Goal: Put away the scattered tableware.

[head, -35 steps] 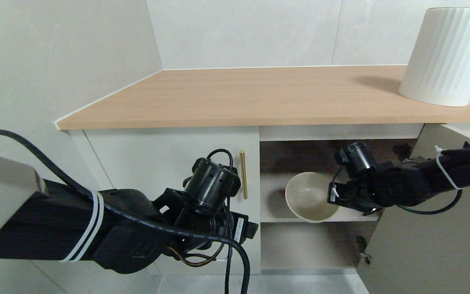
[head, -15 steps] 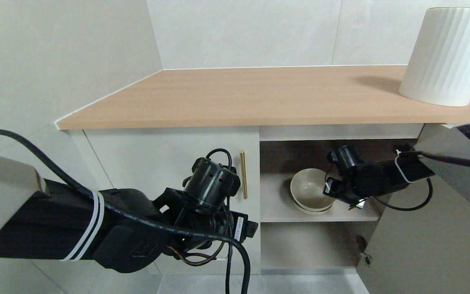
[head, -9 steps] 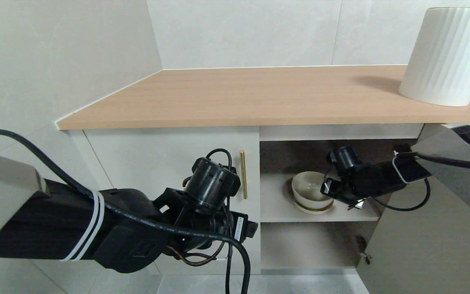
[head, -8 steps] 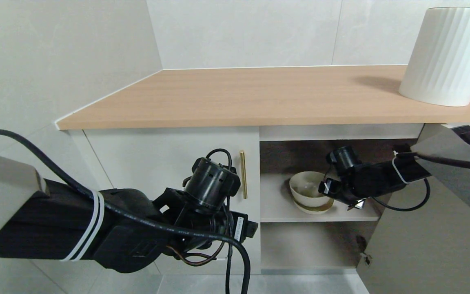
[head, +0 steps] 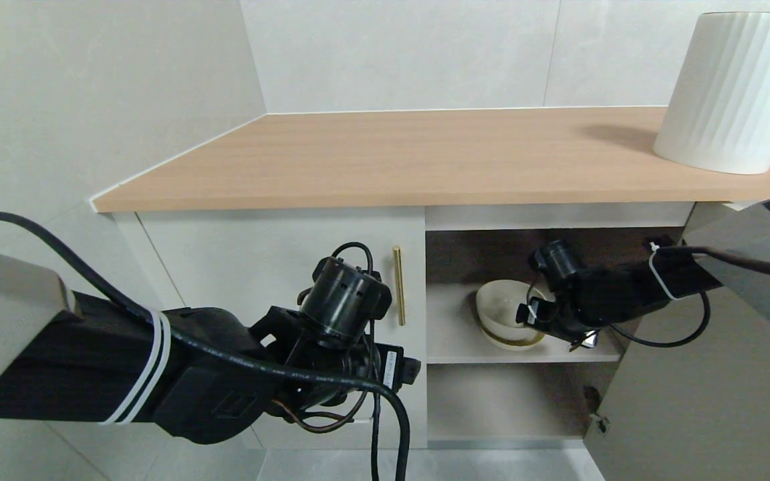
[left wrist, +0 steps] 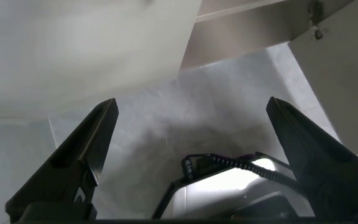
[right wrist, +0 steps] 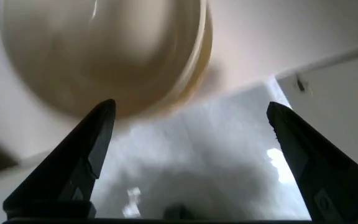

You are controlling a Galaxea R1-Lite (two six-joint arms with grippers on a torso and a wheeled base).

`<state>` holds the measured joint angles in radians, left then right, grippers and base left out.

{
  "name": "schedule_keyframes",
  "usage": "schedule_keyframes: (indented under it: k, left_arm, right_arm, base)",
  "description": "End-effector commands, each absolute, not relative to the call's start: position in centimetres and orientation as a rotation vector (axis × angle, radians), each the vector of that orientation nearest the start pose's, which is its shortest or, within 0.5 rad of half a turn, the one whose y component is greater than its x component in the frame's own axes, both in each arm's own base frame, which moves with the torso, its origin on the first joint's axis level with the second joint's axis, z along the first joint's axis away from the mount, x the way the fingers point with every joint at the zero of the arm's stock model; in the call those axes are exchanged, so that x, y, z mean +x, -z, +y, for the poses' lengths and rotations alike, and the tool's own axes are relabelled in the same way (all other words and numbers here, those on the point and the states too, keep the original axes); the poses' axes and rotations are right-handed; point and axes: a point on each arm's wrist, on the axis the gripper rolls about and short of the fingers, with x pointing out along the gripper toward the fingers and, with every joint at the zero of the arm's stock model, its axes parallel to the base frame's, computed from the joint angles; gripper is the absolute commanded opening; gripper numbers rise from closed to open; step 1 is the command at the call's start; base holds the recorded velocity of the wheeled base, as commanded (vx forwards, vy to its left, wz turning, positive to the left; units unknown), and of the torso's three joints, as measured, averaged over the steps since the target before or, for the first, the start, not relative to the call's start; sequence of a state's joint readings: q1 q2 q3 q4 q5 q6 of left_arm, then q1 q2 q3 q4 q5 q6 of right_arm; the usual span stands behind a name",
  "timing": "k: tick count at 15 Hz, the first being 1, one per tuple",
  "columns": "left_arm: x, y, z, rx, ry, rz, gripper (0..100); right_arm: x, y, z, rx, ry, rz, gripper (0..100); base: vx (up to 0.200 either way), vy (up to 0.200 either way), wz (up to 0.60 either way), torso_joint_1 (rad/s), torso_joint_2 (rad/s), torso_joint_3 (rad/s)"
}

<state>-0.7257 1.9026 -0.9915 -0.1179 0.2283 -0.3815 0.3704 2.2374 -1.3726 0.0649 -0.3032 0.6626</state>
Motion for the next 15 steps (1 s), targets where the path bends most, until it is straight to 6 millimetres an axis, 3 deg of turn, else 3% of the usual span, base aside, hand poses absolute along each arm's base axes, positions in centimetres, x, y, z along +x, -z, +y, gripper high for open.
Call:
schedule_keyframes:
  k: [1, 3, 6, 11, 15]
  left_arm:
    - [25.3, -12.1, -21.7, 0.008, 0.318, 0.778, 100]
    - [25.2, -12.1, -21.6, 0.011, 0.312, 0.777, 100]
    - [25.1, -12.3, -21.6, 0.006, 0.313, 0.772, 100]
    - [25.3, -12.2, -21.7, -0.009, 0.306, 0.776, 100]
    - [25.2, -12.2, -21.7, -0.009, 0.305, 0.778, 100]
  right_arm:
    - [36.6, -9.8, 15.7, 0.305, 0.163, 0.839, 100]
    - [35.1, -10.6, 16.3, 0.295, 0.126, 0.846, 100]
    - [34.3, -11.0, 16.4, 0.290, 0.116, 0.848, 100]
    - [33.9, -10.9, 16.2, 0.284, 0.111, 0.861, 100]
    - [30.5, -12.0, 15.8, 0.243, 0.029, 0.899, 100]
  base:
    - [0.000, 0.000, 0.00, 0.000, 0.00, 0.000]
    - [0.000, 0.000, 0.00, 0.000, 0.00, 0.000]
    - [0.000, 0.000, 0.00, 0.000, 0.00, 0.000]
    - [-0.200, 0.000, 0.00, 0.003, 0.00, 0.001]
    - [-0.200, 0.000, 0.00, 0.004, 0.00, 0.002]
